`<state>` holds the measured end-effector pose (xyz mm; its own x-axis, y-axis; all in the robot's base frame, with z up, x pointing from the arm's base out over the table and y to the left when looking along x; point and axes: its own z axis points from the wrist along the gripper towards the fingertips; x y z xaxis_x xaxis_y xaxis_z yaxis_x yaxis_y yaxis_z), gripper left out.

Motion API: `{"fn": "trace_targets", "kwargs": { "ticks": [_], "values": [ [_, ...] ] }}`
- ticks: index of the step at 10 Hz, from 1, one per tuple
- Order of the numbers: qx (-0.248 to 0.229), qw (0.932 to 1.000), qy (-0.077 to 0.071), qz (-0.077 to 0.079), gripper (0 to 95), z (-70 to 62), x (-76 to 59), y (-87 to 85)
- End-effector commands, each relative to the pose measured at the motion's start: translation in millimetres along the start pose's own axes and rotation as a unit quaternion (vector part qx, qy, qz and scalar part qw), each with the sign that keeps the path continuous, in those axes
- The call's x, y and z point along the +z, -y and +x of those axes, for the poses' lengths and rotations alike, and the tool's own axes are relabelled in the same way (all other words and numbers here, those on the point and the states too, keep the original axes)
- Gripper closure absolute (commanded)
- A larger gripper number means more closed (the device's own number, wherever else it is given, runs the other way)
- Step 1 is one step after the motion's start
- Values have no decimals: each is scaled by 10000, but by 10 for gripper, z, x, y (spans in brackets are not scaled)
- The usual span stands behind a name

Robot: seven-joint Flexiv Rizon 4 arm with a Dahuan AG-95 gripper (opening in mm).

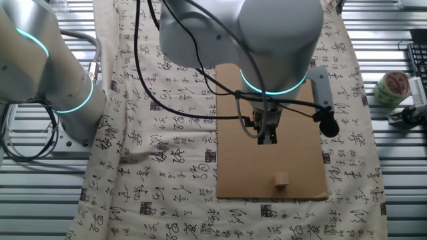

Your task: Grab the block and place it at the designated location

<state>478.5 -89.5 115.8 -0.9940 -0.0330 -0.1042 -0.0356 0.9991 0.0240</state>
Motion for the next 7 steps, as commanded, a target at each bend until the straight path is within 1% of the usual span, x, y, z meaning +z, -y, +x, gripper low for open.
{"fn": "trace_targets", "kwargs": {
  "ticks": [1,7],
  "values": [
    [-28,10000,4,-8,950,7,-16,15],
    [-50,10000,-22,9,950,20,-42,34]
  ]
}}
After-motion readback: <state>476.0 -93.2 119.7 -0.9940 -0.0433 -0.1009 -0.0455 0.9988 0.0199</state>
